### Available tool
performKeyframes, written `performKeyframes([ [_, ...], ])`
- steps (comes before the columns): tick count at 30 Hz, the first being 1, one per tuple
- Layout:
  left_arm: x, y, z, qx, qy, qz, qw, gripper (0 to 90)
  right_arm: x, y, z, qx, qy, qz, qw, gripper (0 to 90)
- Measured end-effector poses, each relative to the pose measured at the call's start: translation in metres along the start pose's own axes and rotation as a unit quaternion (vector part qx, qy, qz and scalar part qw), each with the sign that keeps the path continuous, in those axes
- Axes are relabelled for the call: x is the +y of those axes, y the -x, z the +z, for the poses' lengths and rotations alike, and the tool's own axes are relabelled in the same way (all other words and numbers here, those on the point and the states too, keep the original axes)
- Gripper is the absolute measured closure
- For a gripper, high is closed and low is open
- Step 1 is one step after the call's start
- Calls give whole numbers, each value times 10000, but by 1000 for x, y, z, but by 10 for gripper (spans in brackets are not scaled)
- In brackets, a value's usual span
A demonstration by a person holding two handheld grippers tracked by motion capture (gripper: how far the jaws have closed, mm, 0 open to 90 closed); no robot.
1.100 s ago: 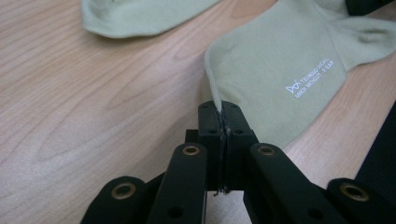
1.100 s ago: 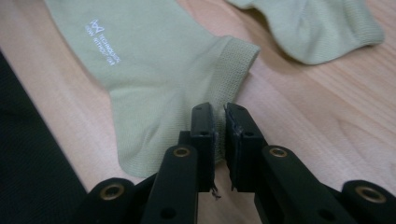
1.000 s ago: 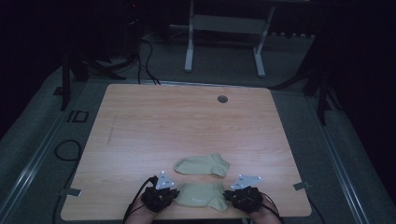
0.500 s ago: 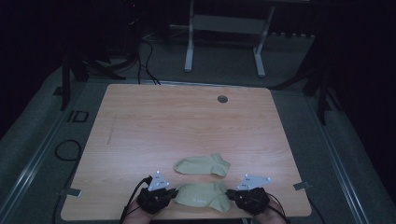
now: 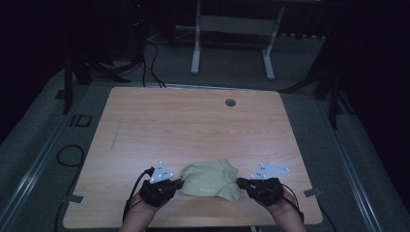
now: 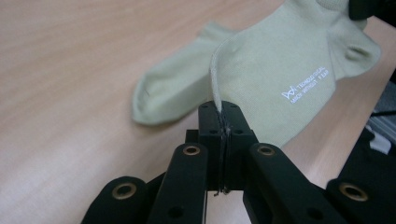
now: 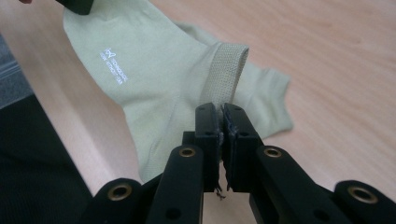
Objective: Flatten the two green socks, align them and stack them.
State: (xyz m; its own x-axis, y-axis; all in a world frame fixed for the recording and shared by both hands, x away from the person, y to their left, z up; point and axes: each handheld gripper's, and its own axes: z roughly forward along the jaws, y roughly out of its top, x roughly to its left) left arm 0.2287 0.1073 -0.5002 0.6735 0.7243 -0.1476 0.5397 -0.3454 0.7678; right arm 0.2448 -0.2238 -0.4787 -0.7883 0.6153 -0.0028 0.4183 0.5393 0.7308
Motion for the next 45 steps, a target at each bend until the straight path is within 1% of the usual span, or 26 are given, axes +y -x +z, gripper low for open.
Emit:
performKeyframes([
  [4, 14, -4, 0, 51, -6, 37, 10000, 885, 10, 7, -2, -58, 32, 2, 10000, 855],
  [7, 23, -7, 2, 52, -43, 49, 10000, 885, 18, 14, -1, -83, 10, 60, 9999, 855],
  [8, 27, -9, 4, 63, -79, 86, 9999, 886, 20, 17, 0, -103, 3, 66, 9999, 855],
  [10, 33, -12, 5, 58, -82, 58, 9999, 885, 24, 21, 1, -126, -32, 108, 9999, 855],
  [14, 41, -17, 9, 71, -126, 57, 9999, 885, 29, 28, 4, -175, -102, 141, 9997, 854],
  [15, 42, -17, 10, 106, -128, 56, 9998, 885, 30, 30, 5, -196, -115, 149, 9996, 854],
  [17, 44, -19, 13, 67, -161, 56, 9998, 885, 31, 33, 7, -205, -140, 182, 9995, 854],
  [18, 45, -20, 14, 97, -176, 62, 9998, 885, 32, 34, 8, -222, -163, 193, 9994, 854],
  [26, 44, -30, 29, 63, -273, -99, 9996, 885, 31, 46, 21, -220, -241, 365, 9988, 854],
  [28, 43, -32, 32, 57, -306, -119, 9994, 885, 31, 47, 23, -219, -258, 372, 9987, 854],
  [29, 42, -34, 36, 62, -343, -135, 9993, 885, 30, 48, 25, -213, -269, 408, 9986, 854],
  [34, 38, -38, 47, 68, -450, -183, 9988, 885, 25, 54, 36, -218, -396, 491, 9978, 854],
  [35, 37, -39, 49, 94, -458, -199, 9987, 885, 24, 56, 40, -207, -432, 556, 9973, 854],
  [36, 36, -40, 51, 39, -471, -233, 9986, 885, 24, 56, 40, -207, -432, 556, 9973, 854],
  [37, 35, -41, 53, 26, -471, -262, 9985, 885, 23, 58, 43, -220, -458, 565, 9971, 854],
  [39, 34, -42, 56, 45, -531, -226, 9983, 885, 20, 60, 47, -205, -515, 615, 9966, 854],
  [40, 34, -42, 58, 69, -558, -236, 9981, 885, 18, 62, 53, -188, -570, 658, 9960, 854],
  [42, 32, -43, 62, 123, -642, -180, 9977, 885, 18, 62, 55, -194, -604, 649, 9959, 854],
  [44, 31, -46, 66, 133, -723, -195, 9971, 885, 16, 62, 63, -219, -737, 605, 9952, 854],
  [45, 31, -47, 68, 175, -751, -182, 9969, 884, 16, 63, 67, -204, -791, 576, 9950, 854],
])
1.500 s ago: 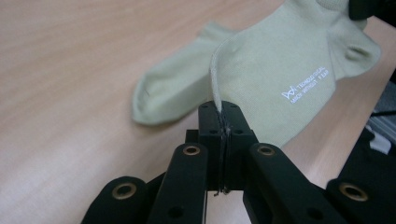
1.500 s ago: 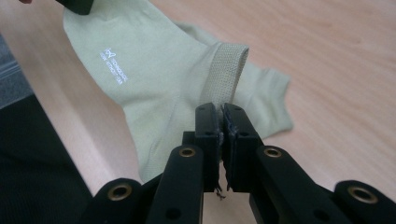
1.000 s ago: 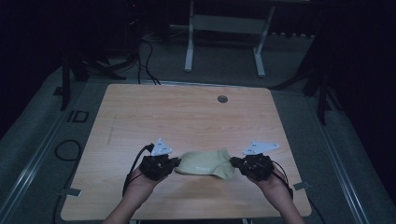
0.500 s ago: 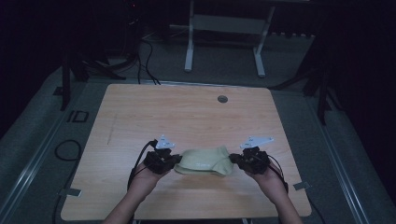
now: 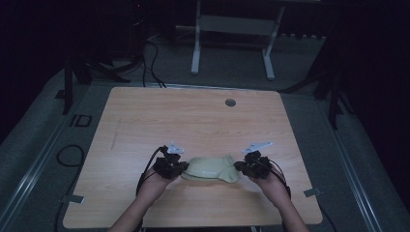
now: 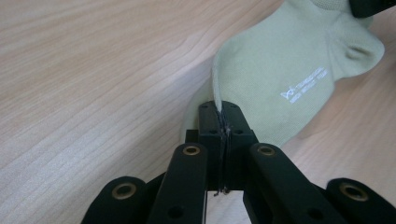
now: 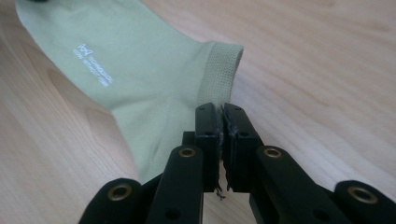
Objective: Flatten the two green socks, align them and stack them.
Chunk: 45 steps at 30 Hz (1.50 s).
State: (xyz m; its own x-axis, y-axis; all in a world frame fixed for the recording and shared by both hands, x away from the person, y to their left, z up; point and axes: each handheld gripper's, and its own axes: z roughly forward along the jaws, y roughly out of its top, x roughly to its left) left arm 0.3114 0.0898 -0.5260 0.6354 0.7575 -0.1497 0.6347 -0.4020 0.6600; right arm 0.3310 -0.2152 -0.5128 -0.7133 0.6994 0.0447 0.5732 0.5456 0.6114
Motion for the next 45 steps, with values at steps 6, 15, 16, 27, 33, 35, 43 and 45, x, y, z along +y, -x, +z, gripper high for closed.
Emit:
performKeyframes([
  [6, -2, -6, 9, 42, -107, -92, 9999, 884, 0, 4, 18, -52, -210, 26, 9998, 854],
  [15, -11, -9, 20, 38, -242, -141, 9996, 881, -5, 11, 30, -15, -301, 158, 9994, 853],
  [16, -11, -10, 21, 22, -251, -166, 9995, 881, -6, 11, 30, 4, -291, 172, 9994, 852],
  [27, -15, -11, 23, 48, -334, -218, 9992, 876, -8, 11, 30, 24, -272, 190, 9994, 844],
  [33, -10, -8, 6, 165, -1, -203, 9997, 610, -6, 10, 22, -11, -180, 268, 9995, 666],
  [35, -6, -7, -3, 206, 225, -184, 9994, 598, -4, 9, 17, 57, -88, 310, 9995, 601],
  [43, 7, 25, -5, 195, 381, 597, 9973, 831, 14, -13, 3, 90, 313, -27, 9995, 725],
  [45, 8, 28, 2, 189, 288, 654, 9973, 894, 17, -20, 7, 33, 269, -197, 9994, 833],
])
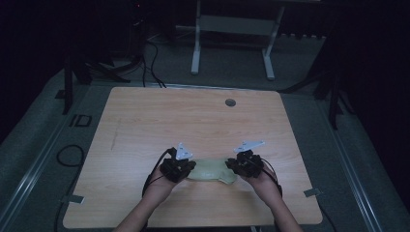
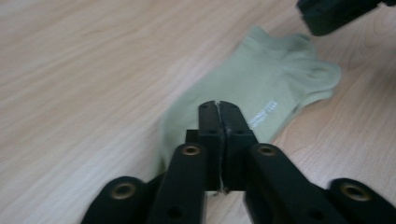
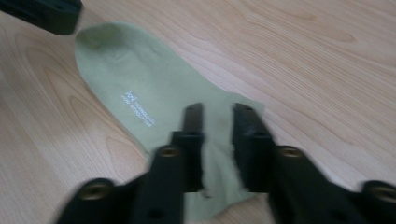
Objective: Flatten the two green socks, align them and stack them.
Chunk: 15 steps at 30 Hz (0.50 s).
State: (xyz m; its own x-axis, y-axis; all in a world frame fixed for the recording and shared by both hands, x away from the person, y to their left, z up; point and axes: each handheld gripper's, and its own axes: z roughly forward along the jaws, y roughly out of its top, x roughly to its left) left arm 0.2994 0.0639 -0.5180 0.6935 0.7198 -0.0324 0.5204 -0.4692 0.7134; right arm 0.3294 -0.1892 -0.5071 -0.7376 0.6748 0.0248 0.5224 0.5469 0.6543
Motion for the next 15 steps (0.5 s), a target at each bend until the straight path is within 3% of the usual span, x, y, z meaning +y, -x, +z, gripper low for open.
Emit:
performKeyframes([
  [1, -1, -1, 7, 14, -65, 5, 10000, 896, 1, -5, 5, -62, -71, -121, 9999, 872],
  [4, -2, -4, 9, 55, -102, -32, 9999, 896, 1, -6, 7, -97, -107, -147, 9998, 878],
  [5, -5, -11, 14, 41, -107, -199, 9997, 896, 1, -7, 10, -70, -125, -161, 9998, 878],
  [11, -20, -30, 26, 222, -273, -509, 9981, 896, -6, -5, 25, -115, -314, -138, 9993, 878],
  [13, -25, -32, 28, 342, -366, -466, 9977, 895, -12, -3, 33, -437, -595, -233, 9970, 881],
  [15, -29, -35, 26, 243, -303, -544, 9978, 895, -15, 0, 34, -377, -585, -142, 9975, 881],
])
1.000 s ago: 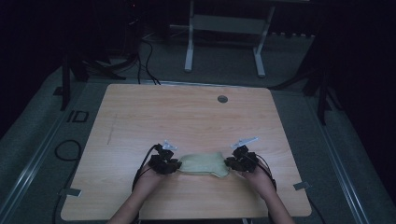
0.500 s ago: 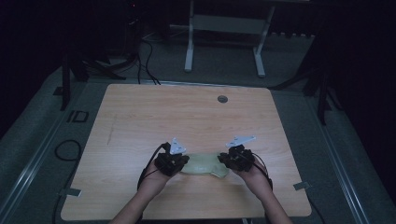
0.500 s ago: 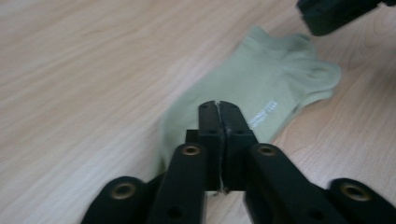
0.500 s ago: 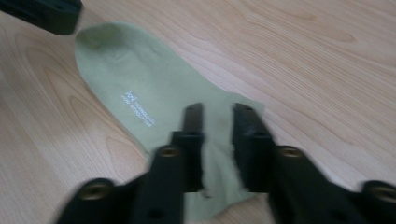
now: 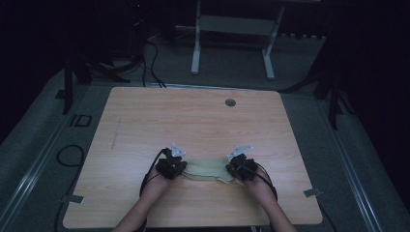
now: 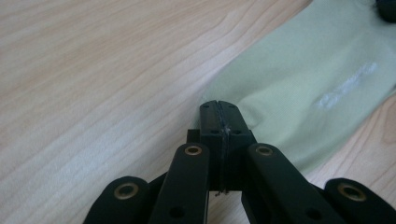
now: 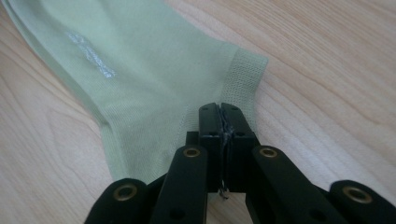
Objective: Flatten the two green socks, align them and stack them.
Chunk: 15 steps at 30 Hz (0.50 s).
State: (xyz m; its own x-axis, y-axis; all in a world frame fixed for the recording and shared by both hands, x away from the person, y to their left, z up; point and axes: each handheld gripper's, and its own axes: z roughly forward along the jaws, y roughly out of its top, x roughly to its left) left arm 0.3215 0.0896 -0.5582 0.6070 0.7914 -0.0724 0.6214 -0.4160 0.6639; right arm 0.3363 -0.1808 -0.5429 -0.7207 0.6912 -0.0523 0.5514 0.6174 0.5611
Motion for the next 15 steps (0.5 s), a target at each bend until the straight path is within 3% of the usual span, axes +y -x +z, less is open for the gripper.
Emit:
performKeyframes([
  [7, -7, 6, -7, -109, -90, 206, 9997, 886, -2, 4, 0, 128, 42, 112, 9998, 881],
  [9, -8, 7, -9, -243, -53, 214, 9995, 834, -3, 5, -1, 200, 64, 191, 9996, 854],
  [10, -8, 8, -11, -355, 28, 214, 9991, 771, -4, 5, -1, 271, 103, 235, 9993, 823],
  [12, -7, 10, -16, -344, 289, 236, 9987, 692, -3, 5, -4, 452, 216, 324, 9982, 780],
  [14, -4, 14, -21, -556, 560, 273, 9965, 693, 0, -1, -10, 506, 366, 317, 9975, 756],
  [15, -3, 16, -21, -508, 563, 368, 9964, 701, 1, -4, -11, 541, 454, 234, 9972, 744],
])
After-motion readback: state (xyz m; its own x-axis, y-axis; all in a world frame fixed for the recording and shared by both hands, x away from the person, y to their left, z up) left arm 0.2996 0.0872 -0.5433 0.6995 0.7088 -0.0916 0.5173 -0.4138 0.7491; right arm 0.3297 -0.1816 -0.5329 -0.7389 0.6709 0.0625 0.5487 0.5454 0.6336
